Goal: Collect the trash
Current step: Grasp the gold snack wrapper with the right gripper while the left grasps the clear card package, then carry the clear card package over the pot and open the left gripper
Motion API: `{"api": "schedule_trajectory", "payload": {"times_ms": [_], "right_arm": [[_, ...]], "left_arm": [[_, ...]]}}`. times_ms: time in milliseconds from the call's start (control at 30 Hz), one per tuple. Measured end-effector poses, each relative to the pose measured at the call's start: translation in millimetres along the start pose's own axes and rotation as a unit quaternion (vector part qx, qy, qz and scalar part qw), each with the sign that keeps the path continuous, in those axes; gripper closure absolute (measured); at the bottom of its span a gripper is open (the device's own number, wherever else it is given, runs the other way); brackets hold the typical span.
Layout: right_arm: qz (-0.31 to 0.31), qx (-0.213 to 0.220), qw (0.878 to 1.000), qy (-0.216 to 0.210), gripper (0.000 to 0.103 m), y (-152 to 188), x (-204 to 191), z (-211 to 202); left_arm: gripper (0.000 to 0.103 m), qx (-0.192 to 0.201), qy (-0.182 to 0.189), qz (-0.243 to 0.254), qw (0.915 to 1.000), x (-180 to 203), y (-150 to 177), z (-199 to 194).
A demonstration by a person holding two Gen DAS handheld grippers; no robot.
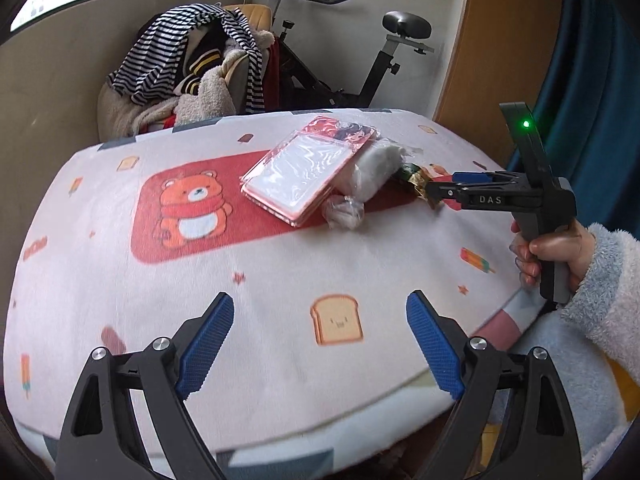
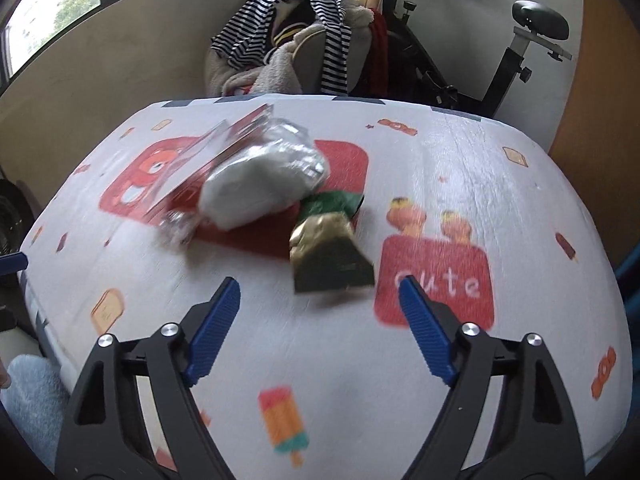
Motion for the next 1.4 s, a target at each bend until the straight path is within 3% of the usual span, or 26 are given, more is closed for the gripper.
{"api": "schedule_trajectory", "payload": {"times_ms": [200,300,367,500,667,833,933,1100,1133,1300,1400], "right_arm": [[0.036,-0.008,0.999,0.003,0.031,-17.8,7.5,29.8],[0.028,-0.020,0.999,0.004,0.043,-20.2,7.1,38.3],[0.025,-0.020,0.999,-0.004,0.044,-19.4,7.6,37.5],[0.016,0.002,1.000,-0.006,0.061,-16.8,5.8,30.7],[0.029,0.020,0.999,-0.018,0.062,-18.0,13.1,24.4],[0.035,0.014,0.999,-0.027,0.062,-22.6,18.8,31.2],[0.037,0.012,0.999,-0.028,0.062,-19.2,18.6,28.9],[0.031,0.014,0.999,-0.028,0.063,-18.7,15.9,26.7],[0.030,0.014,0.999,-0.027,0.063,-18.6,15.6,27.2],[0.032,0.017,0.999,-0.029,0.063,-16.9,15.2,31.1],[0.032,0.019,0.999,-0.027,0.063,-15.7,14.8,33.0]], "left_arm": [[0.017,-0.007,-0.002,0.018,0.9998,-8.0,-30.1,39.4],[0.017,-0.013,0.003,-0.001,0.9999,-20.5,-44.5,59.7],[0.017,-0.014,0.003,-0.003,0.9999,-25.1,-55.0,70.3],[0.018,-0.032,-0.009,0.014,0.9994,-28.7,-77.7,97.1],[0.018,-0.053,-0.053,0.093,0.9928,-14.3,-101.6,122.0],[0.020,-0.080,-0.083,0.109,0.9873,-18.8,-107.2,141.3],[0.026,-0.103,-0.106,0.123,0.9814,-24.1,-104.2,151.4],[0.031,-0.128,-0.104,0.106,0.9806,-36.6,-97.1,165.8],[0.043,-0.130,-0.102,0.105,0.9806,-38.5,-96.8,167.8],[0.067,-0.107,-0.121,0.134,0.9777,-34.0,-110.6,147.2],[0.075,-0.077,-0.105,0.094,0.9871,-49.1,-118.1,125.5]]}}
Point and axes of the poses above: each gripper's, at about its wrist camera, not at the fingertips, and z roughly the way its jaws point, x to its right, y to its underside, the point moved 4 cm from there along z, roughly the way its jaws point, and after that the axes turned 15 degrees about z, right-handed, at the moved point
